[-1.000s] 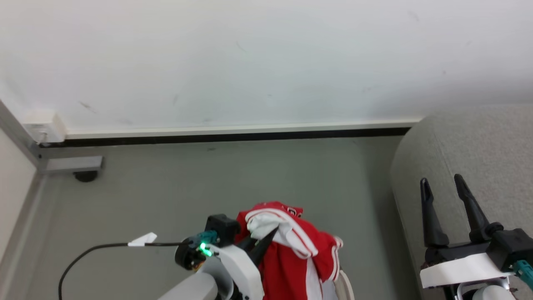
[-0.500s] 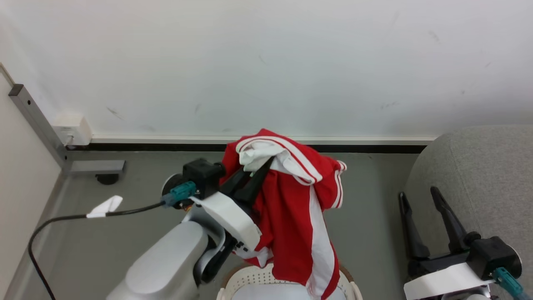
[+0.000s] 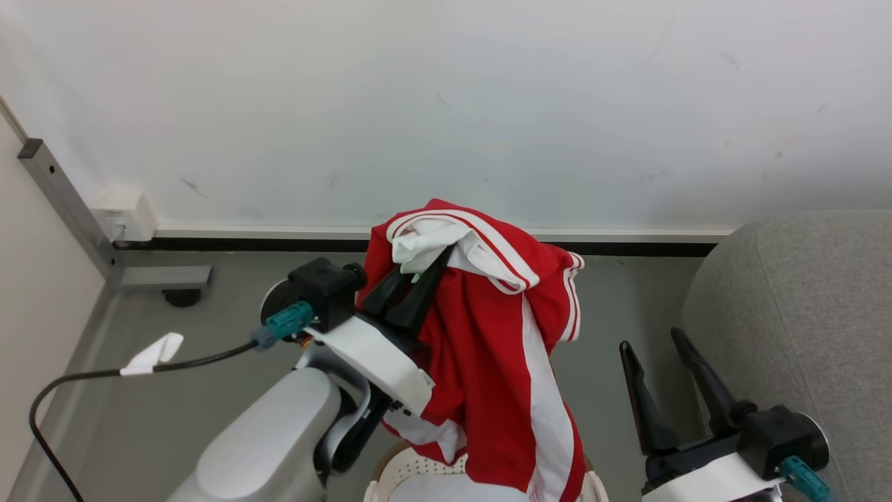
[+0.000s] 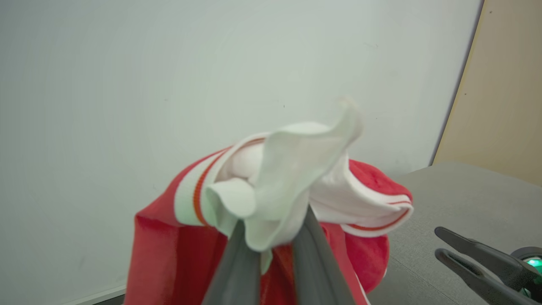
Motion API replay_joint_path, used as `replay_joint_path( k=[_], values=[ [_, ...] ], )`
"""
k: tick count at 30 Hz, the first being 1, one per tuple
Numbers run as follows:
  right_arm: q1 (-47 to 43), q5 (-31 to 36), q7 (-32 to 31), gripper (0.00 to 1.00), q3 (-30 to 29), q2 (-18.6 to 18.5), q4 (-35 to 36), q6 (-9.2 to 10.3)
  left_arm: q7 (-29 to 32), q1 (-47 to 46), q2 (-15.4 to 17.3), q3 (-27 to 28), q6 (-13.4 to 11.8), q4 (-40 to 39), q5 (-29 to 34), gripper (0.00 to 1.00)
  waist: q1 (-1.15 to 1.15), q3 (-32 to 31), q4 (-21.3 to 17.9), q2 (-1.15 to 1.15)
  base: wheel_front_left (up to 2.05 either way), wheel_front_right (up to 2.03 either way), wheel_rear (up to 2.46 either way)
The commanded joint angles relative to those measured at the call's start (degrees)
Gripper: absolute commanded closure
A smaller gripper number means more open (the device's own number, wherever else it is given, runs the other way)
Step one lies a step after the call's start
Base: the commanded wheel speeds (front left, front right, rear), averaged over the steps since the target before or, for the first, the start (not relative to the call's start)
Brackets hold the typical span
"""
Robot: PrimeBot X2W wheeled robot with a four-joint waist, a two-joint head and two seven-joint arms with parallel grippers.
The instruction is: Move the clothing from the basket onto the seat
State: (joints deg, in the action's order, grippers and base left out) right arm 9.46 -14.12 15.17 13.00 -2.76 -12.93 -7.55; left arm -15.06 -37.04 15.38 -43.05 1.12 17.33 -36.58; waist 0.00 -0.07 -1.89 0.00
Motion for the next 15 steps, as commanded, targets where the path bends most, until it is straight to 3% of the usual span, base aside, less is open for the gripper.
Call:
replay_joint_path(
  k=[1, 15],
  values=[
    [0.1, -0.2, -0.03, 0.0, 0.61, -0.22, -0.22, 0.12, -0.09, 0.72, 0.3, 0.0, -0.1, -0.47, 0.39, 1.0, 0.0, -0.01, 0.11, 0.0, 0.0, 0.0, 0.0],
    [5.39, -2.58, -0.03, 0.0, 13.44, -3.85, -5.79, 0.12, 0.59, 2.54, -1.8, -3.93, 0.42, -2.35, 1.16, 1.0, 0.0, 0.35, 2.89, 0.0, 0.0, 0.0, 0.0]
  ],
)
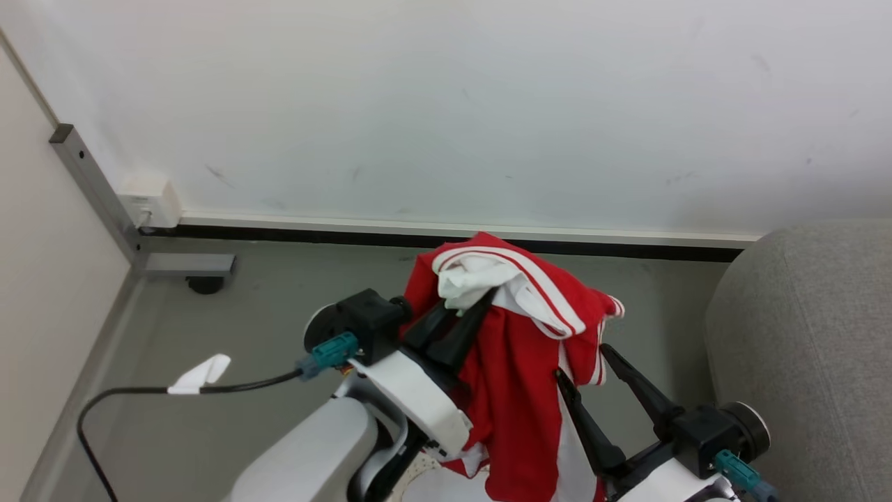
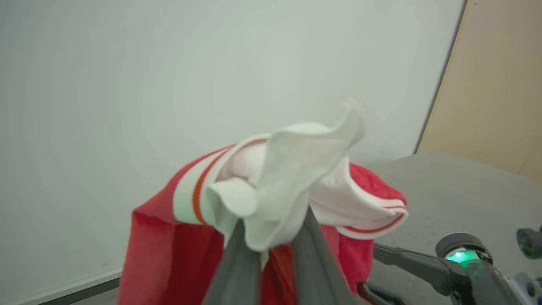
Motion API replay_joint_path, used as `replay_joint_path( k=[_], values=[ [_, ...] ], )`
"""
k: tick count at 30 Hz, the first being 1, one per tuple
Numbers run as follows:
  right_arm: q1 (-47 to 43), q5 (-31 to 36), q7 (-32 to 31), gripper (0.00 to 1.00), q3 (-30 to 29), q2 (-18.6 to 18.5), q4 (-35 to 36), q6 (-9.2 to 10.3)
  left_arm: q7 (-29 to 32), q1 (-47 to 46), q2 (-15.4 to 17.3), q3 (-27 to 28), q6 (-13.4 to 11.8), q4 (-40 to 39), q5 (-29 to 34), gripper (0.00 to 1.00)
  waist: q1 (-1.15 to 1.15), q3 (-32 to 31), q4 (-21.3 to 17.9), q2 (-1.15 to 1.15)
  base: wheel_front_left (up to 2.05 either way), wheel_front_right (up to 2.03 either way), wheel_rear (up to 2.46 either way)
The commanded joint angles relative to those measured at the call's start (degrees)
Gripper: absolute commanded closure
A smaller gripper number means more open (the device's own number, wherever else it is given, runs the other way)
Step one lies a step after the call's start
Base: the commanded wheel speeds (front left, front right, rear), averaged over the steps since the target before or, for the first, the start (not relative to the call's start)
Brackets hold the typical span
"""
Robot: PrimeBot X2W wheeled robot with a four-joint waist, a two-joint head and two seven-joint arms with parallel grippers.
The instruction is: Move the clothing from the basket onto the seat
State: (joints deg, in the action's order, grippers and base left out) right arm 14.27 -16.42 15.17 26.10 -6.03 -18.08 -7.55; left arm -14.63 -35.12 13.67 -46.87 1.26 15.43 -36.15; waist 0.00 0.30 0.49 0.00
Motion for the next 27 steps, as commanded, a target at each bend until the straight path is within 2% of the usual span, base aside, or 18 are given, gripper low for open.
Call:
replay_joint_path(
  k=[1, 7, 17, 26, 27],
  values=[
    [1.19, -0.49, -0.03, 0.0, 0.89, -0.76, -1.5, 0.12, 0.25, 0.8, -0.41, -0.57, 0.31, -0.63, 0.67, 1.0, 0.0, -0.07, 0.93, 0.0, 0.0, 0.0, 0.0],
    [3.96, -2.54, -0.03, 0.0, 4.74, -1.44, -6.11, 0.12, 0.95, 1.41, -2.17, -3.44, 1.22, -1.41, 1.3, 1.0, 0.0, -0.55, 3.88, 0.0, 0.0, 0.0, 0.0],
    [6.51, -5.36, -0.03, 0.0, 8.36, -1.99, -9.69, 0.12, 2.32, 2.29, -4.34, -7.9, 2.71, -2.04, 2.04, 1.0, 0.0, -1.13, 8.11, 0.0, 0.0, 0.0, 0.0],
    [9.41, -6.79, -0.02, 0.0, 9.73, -1.0, -11.28, 0.12, 3.0, 2.43, -4.68, -9.66, 3.25, -2.1, 1.58, 1.0, 0.0, -1.24, 10.23, 0.0, 0.0, 0.0, 0.0],
    [9.43, -6.78, -0.02, 0.07, 9.65, -0.79, -11.36, 0.12, 3.02, 2.41, -4.65, -9.68, 3.27, -2.03, 1.44, 1.0, 0.0, -1.19, 10.38, 0.0, 0.0, 0.0, 0.0]
  ],
)
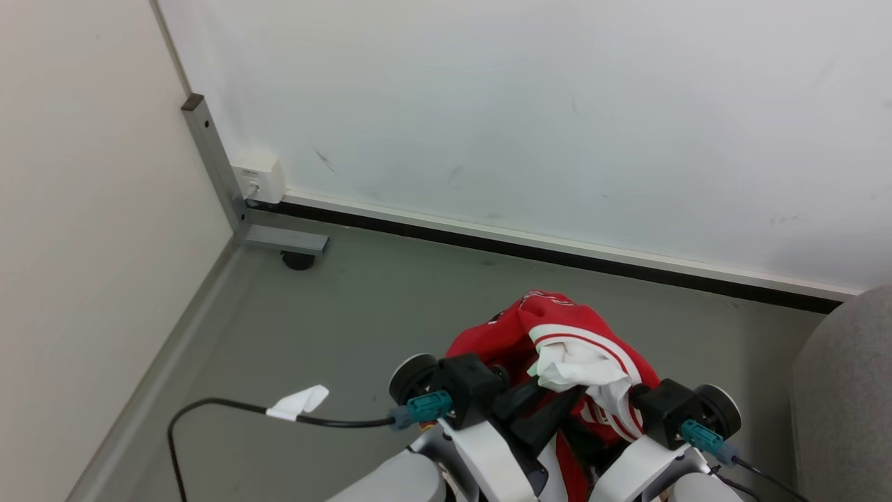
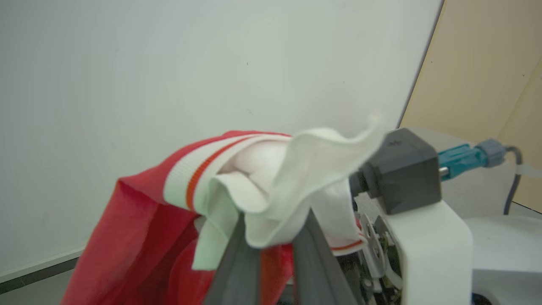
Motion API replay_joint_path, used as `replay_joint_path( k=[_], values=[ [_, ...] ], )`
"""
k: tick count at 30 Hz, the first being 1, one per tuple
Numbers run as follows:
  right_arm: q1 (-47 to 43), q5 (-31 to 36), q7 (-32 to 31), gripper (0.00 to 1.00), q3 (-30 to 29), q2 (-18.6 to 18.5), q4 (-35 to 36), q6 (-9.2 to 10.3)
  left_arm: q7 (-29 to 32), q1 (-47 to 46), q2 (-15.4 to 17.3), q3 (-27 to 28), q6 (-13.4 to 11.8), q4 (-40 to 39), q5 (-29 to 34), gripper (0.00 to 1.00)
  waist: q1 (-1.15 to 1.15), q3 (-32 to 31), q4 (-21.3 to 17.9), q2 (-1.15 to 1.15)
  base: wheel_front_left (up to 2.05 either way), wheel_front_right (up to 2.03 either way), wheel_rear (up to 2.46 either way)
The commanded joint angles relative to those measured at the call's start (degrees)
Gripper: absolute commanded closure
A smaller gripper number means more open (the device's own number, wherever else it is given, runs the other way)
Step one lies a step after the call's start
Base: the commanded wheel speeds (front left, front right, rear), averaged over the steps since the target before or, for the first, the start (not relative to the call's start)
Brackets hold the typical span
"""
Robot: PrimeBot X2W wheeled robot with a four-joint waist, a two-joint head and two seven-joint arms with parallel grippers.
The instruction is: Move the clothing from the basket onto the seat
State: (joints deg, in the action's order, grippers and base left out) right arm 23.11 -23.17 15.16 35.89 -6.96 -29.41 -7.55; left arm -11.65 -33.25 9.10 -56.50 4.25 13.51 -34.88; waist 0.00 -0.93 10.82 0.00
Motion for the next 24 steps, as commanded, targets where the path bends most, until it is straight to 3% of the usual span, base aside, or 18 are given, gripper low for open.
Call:
replay_joint_path(
  k=[1, 2, 3, 22, 23, 24],
  values=[
    [0.6, -0.03, -0.01, 0.46, -0.15, 0.22, -0.11, 0.12, 0.02, 0.47, -0.03, -0.05, 0.3, -0.03, 0.06, 1.0, 0.0, 0.09, 0.19, 0.0, 0.0, 0.0, 0.0],
    [0.63, -0.04, -0.01, 0.86, -0.13, 0.27, -0.19, 0.12, 0.0, 0.41, 0.03, -0.04, 0.3, 0.05, -0.05, 1.0, 0.0, 0.13, 0.32, 0.0, 0.0, 0.0, 0.0],
    [0.64, -0.01, -0.02, 1.0, -0.14, 0.28, -0.28, 0.12, -0.03, 0.35, 0.1, 0.05, 0.28, 0.1, -0.19, 1.0, 0.0, 0.18, 0.41, 0.0, 0.0, 0.0, 0.0],
    [-1.91, -0.42, 0.01, 1.0, -1.82, 0.11, 2.77, 0.12, -0.63, 0.01, 1.14, 1.4, -1.14, 1.3, -1.62, 0.98, 0.0, 0.88, -2.09, 0.0, 0.0, 0.0, 0.0],
    [-1.96, -0.49, 0.01, 1.0, -2.07, 0.08, 2.97, 0.12, -0.63, 0.03, 1.16, 1.42, -1.2, 1.4, -1.64, 0.85, 0.0, 0.87, -2.29, 0.0, 0.0, 0.0, 0.0],
    [-2.03, -0.54, 0.02, 1.0, -2.39, 0.01, 3.17, 0.12, -0.57, 0.05, 1.2, 1.38, -1.19, 1.5, -1.57, 0.29, 0.0, 0.85, -2.48, 0.0, 0.0, 0.0, 0.0]
  ],
)
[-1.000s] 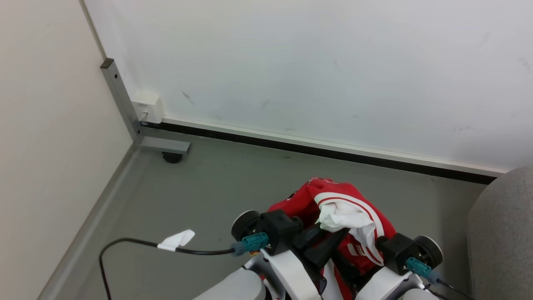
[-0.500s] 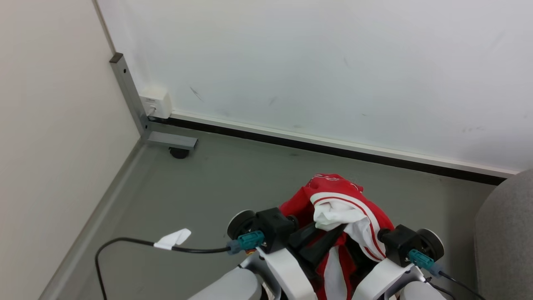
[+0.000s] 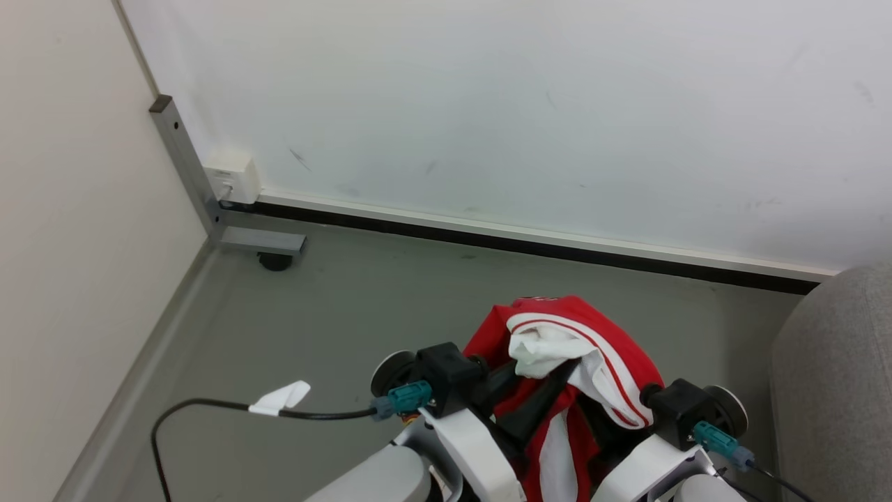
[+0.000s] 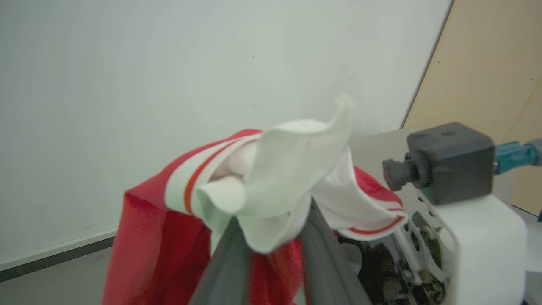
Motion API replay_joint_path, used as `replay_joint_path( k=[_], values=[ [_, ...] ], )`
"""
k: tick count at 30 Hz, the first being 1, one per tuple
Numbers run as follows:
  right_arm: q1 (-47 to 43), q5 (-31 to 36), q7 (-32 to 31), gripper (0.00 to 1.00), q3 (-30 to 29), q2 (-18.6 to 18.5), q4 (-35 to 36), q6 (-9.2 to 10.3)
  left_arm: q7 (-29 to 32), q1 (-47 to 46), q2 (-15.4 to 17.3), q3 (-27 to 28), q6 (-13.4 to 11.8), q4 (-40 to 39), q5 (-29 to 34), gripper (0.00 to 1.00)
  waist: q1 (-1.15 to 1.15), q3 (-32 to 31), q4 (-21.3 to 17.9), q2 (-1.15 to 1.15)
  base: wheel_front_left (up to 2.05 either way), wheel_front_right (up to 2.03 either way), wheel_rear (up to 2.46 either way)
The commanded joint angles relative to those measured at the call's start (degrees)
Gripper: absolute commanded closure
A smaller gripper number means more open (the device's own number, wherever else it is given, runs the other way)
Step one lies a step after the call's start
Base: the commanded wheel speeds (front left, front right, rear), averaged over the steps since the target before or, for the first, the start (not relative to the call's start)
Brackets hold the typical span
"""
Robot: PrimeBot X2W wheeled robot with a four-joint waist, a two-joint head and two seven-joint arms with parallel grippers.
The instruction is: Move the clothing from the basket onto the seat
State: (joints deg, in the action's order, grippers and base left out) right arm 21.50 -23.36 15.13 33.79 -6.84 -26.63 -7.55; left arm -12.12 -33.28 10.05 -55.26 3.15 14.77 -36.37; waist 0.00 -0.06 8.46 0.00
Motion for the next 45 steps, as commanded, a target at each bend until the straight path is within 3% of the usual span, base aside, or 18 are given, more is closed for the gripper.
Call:
replay_joint_path(
  k=[1, 19, 45],
  values=[
    [-0.48, -0.38, 0.04, 1.0, -0.71, -0.19, 0.57, 0.12, 0.0, 0.14, 0.29, 0.09, -0.11, 0.33, -0.11, 0.0, 0.0, -0.01, -0.29, 0.0, 0.0, 0.0, 0.0],
    [-2.92, 1.34, 0.04, 1.0, -9.71, -3.57, 4.09, 0.12, -1.75, 2.85, 2.38, 0.61, -1.15, -0.36, -0.27, 0.0, 0.0, 0.56, -7.21, 0.0, 0.0, 0.0, 0.0],
    [-5.42, 6.33, 0.04, 1.0, -18.86, -6.16, 12.96, 0.12, -3.02, 3.32, 2.91, 1.92, -0.88, -0.45, 4.09, 0.0, 0.0, 2.58, -29.0, 0.0, 0.0, 0.0, 0.0]
  ],
)
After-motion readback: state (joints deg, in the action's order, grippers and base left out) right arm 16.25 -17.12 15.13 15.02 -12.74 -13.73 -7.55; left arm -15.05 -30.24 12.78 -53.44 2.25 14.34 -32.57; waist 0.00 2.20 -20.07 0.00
